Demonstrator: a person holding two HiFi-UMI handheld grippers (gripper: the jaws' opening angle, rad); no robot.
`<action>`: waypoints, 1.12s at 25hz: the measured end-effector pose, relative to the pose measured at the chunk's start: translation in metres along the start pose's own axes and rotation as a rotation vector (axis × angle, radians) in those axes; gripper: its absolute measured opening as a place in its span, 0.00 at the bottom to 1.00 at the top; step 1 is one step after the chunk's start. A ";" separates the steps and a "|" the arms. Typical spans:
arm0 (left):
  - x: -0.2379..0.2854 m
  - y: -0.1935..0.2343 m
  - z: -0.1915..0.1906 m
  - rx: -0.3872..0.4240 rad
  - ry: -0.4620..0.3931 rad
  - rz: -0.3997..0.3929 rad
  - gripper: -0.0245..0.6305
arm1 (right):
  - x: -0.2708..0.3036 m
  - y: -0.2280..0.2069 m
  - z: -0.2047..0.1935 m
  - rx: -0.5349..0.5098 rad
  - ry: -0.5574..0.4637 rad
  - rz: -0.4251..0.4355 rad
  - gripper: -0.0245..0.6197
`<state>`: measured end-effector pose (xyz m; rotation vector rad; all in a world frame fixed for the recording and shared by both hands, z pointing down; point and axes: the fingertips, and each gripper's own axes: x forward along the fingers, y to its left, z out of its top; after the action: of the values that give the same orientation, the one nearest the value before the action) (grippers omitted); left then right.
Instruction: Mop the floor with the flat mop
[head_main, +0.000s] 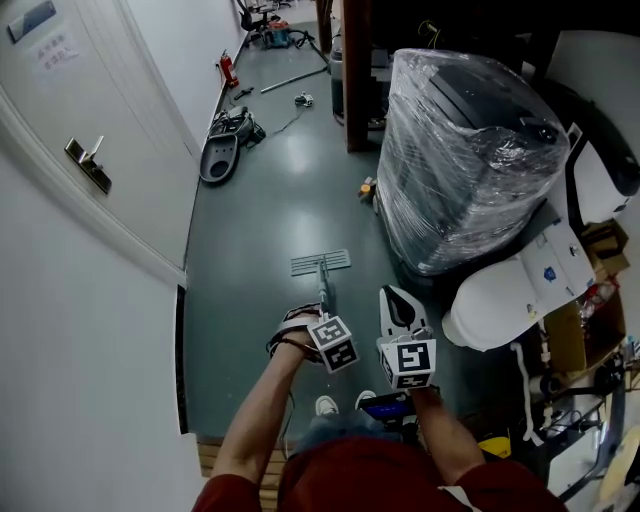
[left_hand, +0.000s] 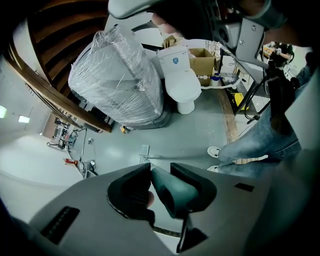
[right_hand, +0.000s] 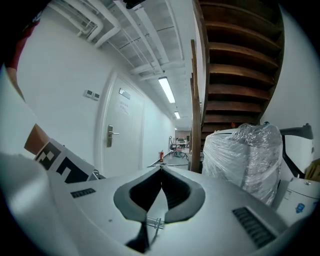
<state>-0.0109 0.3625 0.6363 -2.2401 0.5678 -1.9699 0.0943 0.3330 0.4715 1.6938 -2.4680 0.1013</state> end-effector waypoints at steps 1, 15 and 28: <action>-0.001 0.000 0.000 0.000 -0.006 -0.001 0.24 | 0.000 0.002 0.000 0.002 0.001 -0.004 0.07; 0.016 0.011 -0.031 -0.011 -0.057 0.009 0.25 | 0.026 0.039 -0.008 -0.011 0.038 -0.022 0.07; 0.023 0.044 -0.056 -0.007 -0.089 0.007 0.25 | 0.053 0.066 -0.004 -0.020 0.033 -0.064 0.07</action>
<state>-0.0724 0.3235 0.6530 -2.3131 0.5728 -1.8567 0.0140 0.3086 0.4859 1.7470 -2.3807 0.0963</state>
